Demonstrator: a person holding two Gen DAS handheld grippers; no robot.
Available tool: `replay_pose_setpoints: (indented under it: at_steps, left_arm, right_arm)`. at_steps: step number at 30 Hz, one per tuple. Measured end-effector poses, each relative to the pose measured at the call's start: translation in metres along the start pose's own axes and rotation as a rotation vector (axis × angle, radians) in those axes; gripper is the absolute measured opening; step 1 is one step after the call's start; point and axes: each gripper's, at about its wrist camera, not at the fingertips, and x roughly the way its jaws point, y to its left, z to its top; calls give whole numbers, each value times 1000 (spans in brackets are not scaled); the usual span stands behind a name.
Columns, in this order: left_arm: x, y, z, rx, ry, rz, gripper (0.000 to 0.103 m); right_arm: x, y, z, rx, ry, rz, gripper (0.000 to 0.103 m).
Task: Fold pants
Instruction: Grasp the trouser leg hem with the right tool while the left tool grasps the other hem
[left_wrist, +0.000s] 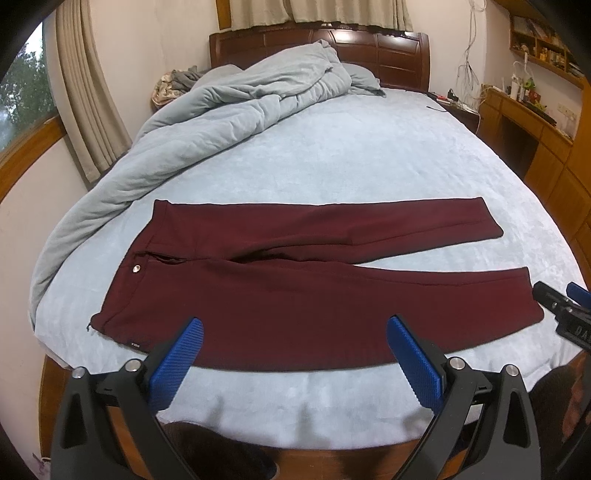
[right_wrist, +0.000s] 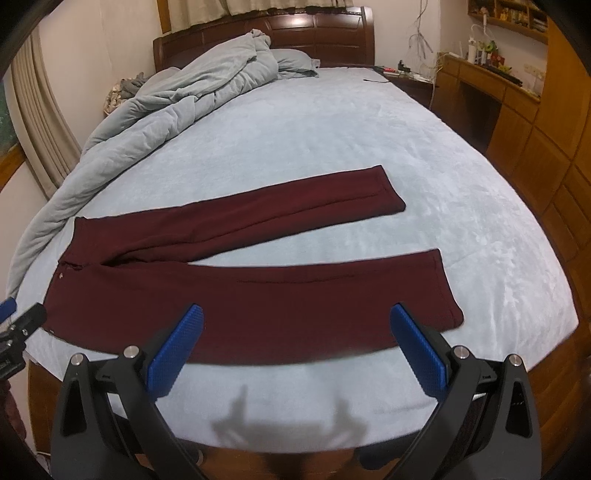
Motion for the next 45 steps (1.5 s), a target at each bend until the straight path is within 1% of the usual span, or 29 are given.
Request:
replay_pose_setpoints:
  at_steps: [2,4,7,9,10,13,14,15,16,19,20,22,25,28,30,32,34,36,37,38,39,40,41,45]
  left_arm:
    - [10,1,6,-13,10,-4,99]
    - [25,3,19,-35,16,-9,99]
    - [46,2,40,-55,11,-11,99]
    - [63,0,57,-62,9,-15,99]
    - [72,-4,65,-66,10,-23,99]
    - [100,-12,88,-87,7,-60,99]
    - [108,-14,95,-91,12,-70,99]
    - [121,-19,103,-95,20,-84,99]
    - [128,-22,108,-96,23,-93,99]
    - [155,-35,123,-90,34,-115,99]
    - [164,-40,127,-89,42,-121,99]
    - [180,-47,132,-82,55,-137,99]
    - [197,-60,138,-64,69,-156,99]
    - [216,-73,143,-20,86,-163,99]
    - [227,-81,147,-1,104,-170,99]
    - [235,-86,148,11,119,-180,99]
    - [245,-94,152,28,133,-194,99]
    - [252,-101,155,49,139,-209,99]
    - [254,-104,157,62,140,-216,99]
    - [258,-110,160,83,141,-226,99]
    - [261,-112,163,96,142,-232,99]
    - [265,-116,165,112,146,-243,99]
    - [270,-121,169,132,153,-260,99]
    - [285,-140,177,205,156,-344,99]
  right_arm:
    - [9,-11,17,-4,-11,10,101]
    - [21,-24,39,-17,-13,5,101]
    - [49,-49,83,-52,-38,-20,101]
    - [77,-67,115,-75,-36,-39,101]
    - [96,-78,132,-79,-22,-34,101]
    - [145,-104,166,-78,45,-13,101]
    - [171,-115,179,-83,85,-18,101]
    - [186,-121,184,-94,111,-24,101]
    - [209,-130,192,-104,151,-31,101]
    - [254,-144,202,-120,227,-4,101]
    - [270,-150,205,-122,250,-14,101]
    - [294,-158,209,-130,271,-19,101]
    - [319,-170,213,-112,303,13,100]
    - [337,-181,214,-102,335,62,100]
    - [346,-187,213,-106,347,62,100]
    - [353,-191,211,-107,358,91,100]
    - [357,-193,209,-113,354,124,101]
    - [355,-189,204,-153,327,138,99]
    - [352,-186,201,-180,319,151,84]
    - [350,-183,199,-202,315,155,61]
    - [347,-182,198,-216,311,164,57]
    - [341,-183,198,-228,295,158,43]
    - [334,-185,198,-232,286,168,25]
    - [304,-202,200,-208,235,278,24]
